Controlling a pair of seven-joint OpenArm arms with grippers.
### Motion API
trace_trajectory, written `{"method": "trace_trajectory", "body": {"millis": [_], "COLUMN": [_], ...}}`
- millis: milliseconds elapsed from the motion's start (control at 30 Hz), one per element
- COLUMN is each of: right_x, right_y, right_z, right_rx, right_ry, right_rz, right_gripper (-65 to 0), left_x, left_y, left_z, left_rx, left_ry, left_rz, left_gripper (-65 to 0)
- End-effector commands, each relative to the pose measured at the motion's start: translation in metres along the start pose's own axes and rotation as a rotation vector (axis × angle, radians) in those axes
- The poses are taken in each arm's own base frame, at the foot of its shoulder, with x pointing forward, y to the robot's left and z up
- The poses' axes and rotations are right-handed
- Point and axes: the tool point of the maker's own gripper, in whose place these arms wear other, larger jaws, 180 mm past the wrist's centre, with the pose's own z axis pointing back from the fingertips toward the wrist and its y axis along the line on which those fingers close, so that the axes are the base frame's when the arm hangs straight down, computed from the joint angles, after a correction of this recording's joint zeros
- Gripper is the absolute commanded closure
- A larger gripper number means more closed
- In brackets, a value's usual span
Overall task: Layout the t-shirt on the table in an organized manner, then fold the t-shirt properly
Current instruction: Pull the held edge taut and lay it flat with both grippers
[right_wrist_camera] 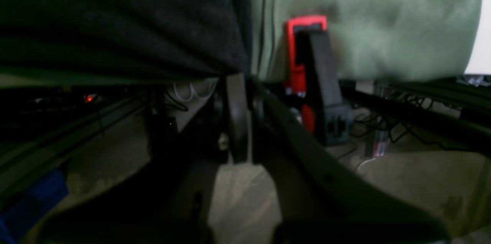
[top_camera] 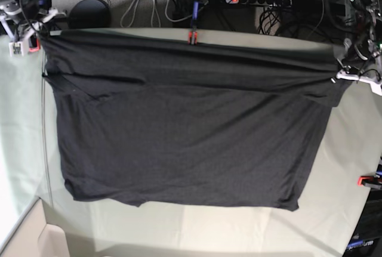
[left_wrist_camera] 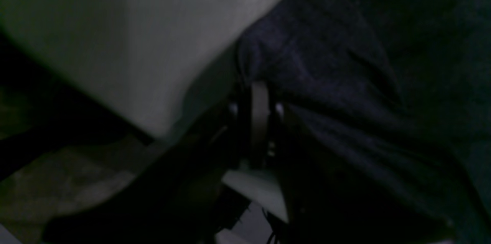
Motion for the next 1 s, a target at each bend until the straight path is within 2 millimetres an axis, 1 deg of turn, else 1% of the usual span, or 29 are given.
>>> {"method": "trace_trajectory", "body": {"millis": [0, 133, 233, 300, 367, 433, 633, 700, 867, 967], "right_x": [-0.002, -0.021, -0.022, -0.021, -0.014, -0.010, -0.008, -0.004, -0.001, 0.000], "right_y": [-0.004, -0.003, -0.008, -0.008, -0.007, -0.007, -0.009, -0.008, -0.010, -0.011], "right_z": [0.000, -0.010, -0.011, -0.011, -0.013, -0.014, -0.014, -0.015, -0.014, -0.014], "right_rx": [-0.008, 0.016, 0.013, 0.013, 0.013, 0.012, 0.011, 0.010, 0.004, 0.003], "right_ry": [0.001, 0.048, 0.055, 0.053, 0.037, 0.029, 0.026, 0.015, 0.009, 0.006], "right_rz": [-0.002, -0.035, -0.030, -0.030, -0.030, -0.030, -0.028, -0.028, -0.031, -0.031], "right_gripper": [0.0, 0.0, 0.0, 0.0, 0.0, 0.0, -0.3, -5.6, -23.1, -29.1], "left_x": [0.016, 0.015, 0.015, 0.015, 0.017, 0.016, 0.016, 0.016, 0.016, 0.017], "left_y": [0.004, 0.004, 0.004, 0.004, 0.001, 0.000, -0.001, -0.001, -0.002, -0.001], "left_z": [0.005, 0.005, 0.004, 0.004, 0.004, 0.003, 0.003, 0.003, 0.003, 0.003], "left_rx": [0.010, 0.010, 0.011, 0.010, 0.004, 0.001, 0.001, -0.001, -0.008, -0.005], "left_ry": [-0.043, -0.039, -0.039, -0.041, -0.046, -0.044, -0.045, -0.042, -0.042, -0.043], "left_rz": [-0.019, -0.019, -0.019, -0.017, -0.013, -0.014, -0.013, -0.016, -0.008, -0.006], "left_gripper": [0.0, 0.0, 0.0, 0.0, 0.0, 0.0, 0.0, 0.0, 0.0, -0.1]}}
